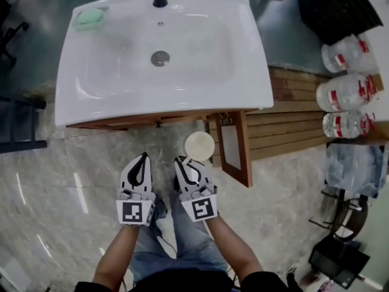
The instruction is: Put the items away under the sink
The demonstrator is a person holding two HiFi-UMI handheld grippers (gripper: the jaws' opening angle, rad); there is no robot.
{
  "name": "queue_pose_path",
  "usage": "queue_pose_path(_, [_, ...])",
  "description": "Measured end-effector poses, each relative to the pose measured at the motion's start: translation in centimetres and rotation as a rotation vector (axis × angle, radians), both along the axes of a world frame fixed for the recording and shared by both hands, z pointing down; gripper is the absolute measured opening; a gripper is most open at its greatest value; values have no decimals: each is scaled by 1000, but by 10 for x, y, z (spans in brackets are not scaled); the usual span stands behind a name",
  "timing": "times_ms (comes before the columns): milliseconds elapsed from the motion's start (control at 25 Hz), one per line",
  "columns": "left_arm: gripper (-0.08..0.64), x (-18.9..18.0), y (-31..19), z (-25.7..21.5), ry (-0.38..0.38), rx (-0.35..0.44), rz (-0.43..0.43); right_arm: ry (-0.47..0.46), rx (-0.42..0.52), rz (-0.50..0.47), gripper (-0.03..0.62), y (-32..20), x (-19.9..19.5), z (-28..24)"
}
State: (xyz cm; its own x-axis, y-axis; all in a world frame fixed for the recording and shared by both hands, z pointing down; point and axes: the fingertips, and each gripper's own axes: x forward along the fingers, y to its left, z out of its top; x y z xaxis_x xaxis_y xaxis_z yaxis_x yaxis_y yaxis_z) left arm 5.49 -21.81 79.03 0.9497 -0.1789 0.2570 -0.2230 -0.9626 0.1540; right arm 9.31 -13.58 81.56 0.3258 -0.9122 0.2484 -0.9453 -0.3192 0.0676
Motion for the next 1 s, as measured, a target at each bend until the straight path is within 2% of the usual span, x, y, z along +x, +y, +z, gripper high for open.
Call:
queue_pose_path(160, [7, 12, -2, 59, 15, 32, 17, 36, 20, 16, 41, -5, 23, 62])
queue_pose_path(320, [6, 20, -4, 104, 33, 65, 21, 48, 97, 57, 41, -16, 52, 107])
queue_pose_path(480, [8, 19, -5, 141, 18, 67, 32, 72, 84, 86, 41, -31, 89, 148])
queue_pose_path(680, [8, 18, -13, 160, 44, 74, 17, 137, 73, 90, 40, -60, 130, 175])
queue_pose_path(1000, [8, 18, -20, 171, 50, 63, 10, 139, 91, 102, 41, -88, 161, 182])
